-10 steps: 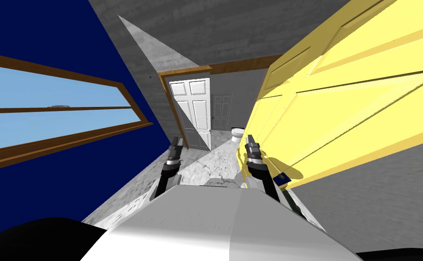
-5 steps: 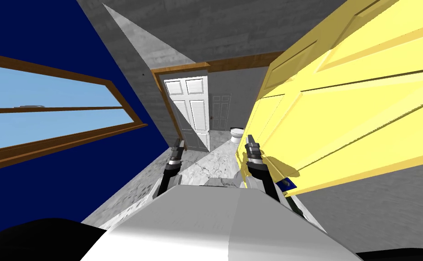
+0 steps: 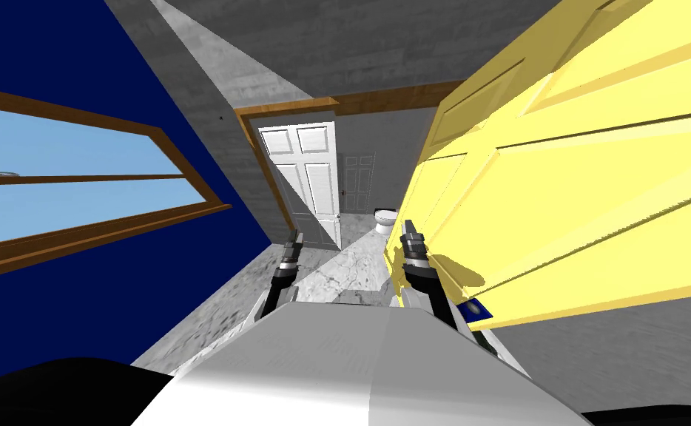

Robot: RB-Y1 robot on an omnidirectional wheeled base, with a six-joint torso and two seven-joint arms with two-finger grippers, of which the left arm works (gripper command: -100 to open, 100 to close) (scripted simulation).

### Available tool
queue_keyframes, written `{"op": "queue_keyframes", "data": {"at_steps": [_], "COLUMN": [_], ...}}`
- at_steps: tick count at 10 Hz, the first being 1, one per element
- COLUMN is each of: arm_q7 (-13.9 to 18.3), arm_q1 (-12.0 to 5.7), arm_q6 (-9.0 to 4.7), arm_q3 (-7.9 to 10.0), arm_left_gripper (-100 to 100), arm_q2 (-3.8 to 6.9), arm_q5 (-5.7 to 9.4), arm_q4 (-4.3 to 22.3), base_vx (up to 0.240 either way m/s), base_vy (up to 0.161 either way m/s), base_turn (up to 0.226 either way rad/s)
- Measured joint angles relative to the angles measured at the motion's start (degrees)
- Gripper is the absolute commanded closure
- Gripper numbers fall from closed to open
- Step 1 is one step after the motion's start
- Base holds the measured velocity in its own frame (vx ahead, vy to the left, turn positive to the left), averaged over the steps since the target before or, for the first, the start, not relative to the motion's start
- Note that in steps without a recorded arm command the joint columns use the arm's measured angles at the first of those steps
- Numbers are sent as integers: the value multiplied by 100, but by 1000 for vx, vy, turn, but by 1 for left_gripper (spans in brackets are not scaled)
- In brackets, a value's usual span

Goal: Pull the door open

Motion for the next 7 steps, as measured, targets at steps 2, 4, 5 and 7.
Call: {"op": "queue_keyframes", "data": {"at_steps": [2, 4, 5, 7], "arm_q7": [31, 80, 104, 144], "arm_q1": [-80, -181, -201, -259], "arm_q6": [-17, -42, -54, -49], "arm_q3": [-8, 14, 11, 9], "arm_left_gripper": [-100, -100, -100, -100], "arm_q2": [7, 46, 52, 69], "arm_q5": [18, 53, 65, 89], "arm_q4": [281, 581, 712, 951], "base_vx": [96, 105, 107, 100], "base_vy": [-11, -5, -27, -19], "base_turn": [-48, -53, -51, -48]}}
